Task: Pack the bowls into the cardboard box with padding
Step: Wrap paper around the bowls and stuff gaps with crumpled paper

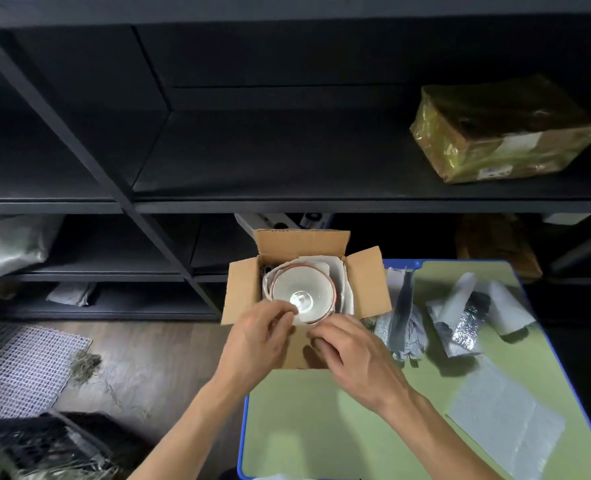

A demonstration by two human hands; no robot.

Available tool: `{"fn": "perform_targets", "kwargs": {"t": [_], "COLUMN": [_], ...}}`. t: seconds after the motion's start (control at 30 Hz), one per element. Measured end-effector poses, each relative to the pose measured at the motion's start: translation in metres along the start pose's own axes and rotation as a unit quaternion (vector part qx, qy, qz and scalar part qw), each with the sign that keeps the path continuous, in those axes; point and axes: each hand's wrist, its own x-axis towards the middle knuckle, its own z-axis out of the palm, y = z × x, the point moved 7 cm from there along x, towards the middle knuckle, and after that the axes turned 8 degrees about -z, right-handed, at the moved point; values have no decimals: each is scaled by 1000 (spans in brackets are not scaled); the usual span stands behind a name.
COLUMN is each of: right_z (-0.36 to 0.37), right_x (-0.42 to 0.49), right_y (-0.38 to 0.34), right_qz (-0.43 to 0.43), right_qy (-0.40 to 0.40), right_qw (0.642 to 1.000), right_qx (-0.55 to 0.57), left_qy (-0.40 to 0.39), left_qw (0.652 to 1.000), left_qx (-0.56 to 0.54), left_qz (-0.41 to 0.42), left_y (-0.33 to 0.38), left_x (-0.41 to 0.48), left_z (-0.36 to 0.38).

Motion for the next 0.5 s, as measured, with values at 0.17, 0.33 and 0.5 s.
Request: {"fn": "perform_targets", "kwargs": {"t": [0.17,0.33,0.5], "right_z": [-17,-38,-60], "right_x": [-27,-70,-119], "right_y": [28,85,144], "right_qz": [33,123,221], "right_qy": [-29,-32,-13], "right_qw": [999,991,974], "right_qx": [-11,-47,-51], "left_qy": [-64,-102,-153], "left_qw": [997,989,979], "left_qx": [-1,14,34], "left_qz": [52,110,130], "left_y": [45,82,104], "left_x": [-12,-25,-31], "left_z": [43,93,150]}}
